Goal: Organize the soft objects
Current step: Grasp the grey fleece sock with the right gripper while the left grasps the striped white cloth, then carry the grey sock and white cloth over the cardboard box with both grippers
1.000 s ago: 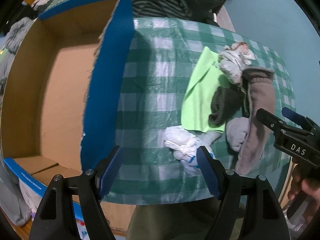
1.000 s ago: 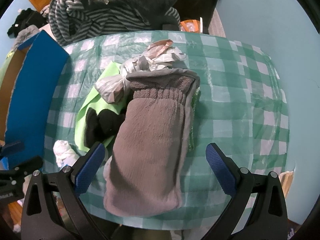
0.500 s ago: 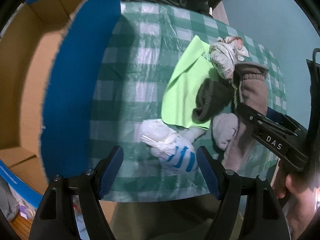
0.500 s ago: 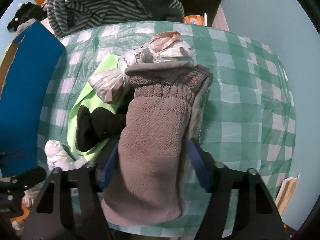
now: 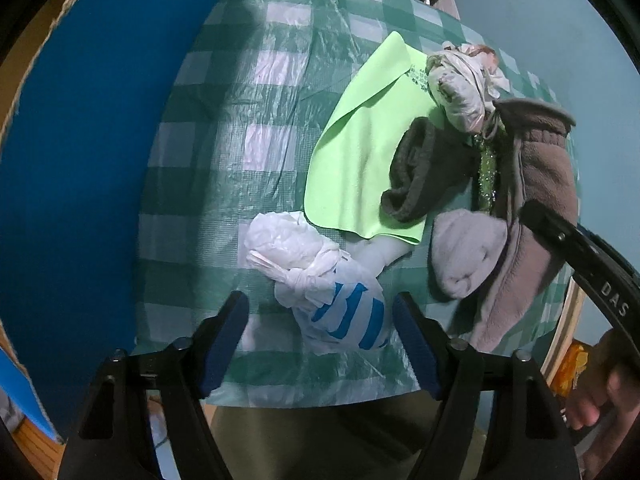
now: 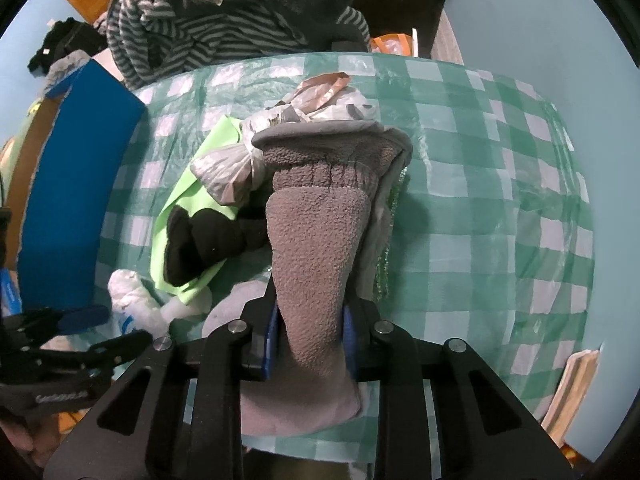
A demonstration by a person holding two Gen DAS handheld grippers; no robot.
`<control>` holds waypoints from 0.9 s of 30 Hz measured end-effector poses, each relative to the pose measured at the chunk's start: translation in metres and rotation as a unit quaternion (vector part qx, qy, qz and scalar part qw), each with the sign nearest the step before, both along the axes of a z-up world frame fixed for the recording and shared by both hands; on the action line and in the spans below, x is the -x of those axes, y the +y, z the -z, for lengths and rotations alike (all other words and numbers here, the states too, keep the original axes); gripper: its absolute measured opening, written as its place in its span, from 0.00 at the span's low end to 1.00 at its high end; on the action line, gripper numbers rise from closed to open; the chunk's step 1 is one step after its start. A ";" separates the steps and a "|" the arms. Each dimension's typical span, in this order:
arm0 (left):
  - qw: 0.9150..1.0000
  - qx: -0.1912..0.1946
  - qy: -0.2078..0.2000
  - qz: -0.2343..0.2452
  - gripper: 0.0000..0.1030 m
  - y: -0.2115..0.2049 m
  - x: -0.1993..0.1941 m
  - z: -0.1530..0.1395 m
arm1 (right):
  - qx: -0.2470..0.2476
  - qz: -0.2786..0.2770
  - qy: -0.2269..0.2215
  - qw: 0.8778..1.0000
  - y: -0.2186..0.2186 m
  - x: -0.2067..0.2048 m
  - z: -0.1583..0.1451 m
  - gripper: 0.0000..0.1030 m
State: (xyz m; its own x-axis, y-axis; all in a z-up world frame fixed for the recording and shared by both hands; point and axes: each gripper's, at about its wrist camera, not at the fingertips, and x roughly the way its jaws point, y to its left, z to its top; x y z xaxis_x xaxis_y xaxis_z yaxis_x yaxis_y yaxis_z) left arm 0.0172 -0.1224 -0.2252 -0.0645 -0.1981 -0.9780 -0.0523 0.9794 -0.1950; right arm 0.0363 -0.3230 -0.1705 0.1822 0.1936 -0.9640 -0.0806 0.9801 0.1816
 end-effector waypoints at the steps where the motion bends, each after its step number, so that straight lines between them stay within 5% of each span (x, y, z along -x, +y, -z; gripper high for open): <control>1: 1.000 0.007 -0.002 -0.002 0.58 0.000 0.000 0.001 | -0.003 0.001 -0.001 1.000 -0.001 0.001 -0.001 0.24; 9: 1.000 0.015 -0.022 0.016 0.32 0.001 0.000 0.000 | -0.009 0.000 -0.006 1.000 -0.006 0.007 -0.010 0.21; 27: 0.994 -0.013 -0.089 0.059 0.31 -0.011 -0.010 -0.048 | -0.024 -0.004 -0.033 0.999 -0.014 0.016 -0.040 0.21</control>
State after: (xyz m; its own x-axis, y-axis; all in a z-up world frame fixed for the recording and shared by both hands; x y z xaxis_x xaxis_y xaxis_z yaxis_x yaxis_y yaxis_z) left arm 0.0268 -0.1333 -0.1769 0.0895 -0.1740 -0.9807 0.0972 0.9814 -0.1653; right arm 0.0204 -0.3365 -0.1302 0.2432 0.2406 -0.9397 -0.1013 0.9697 0.2221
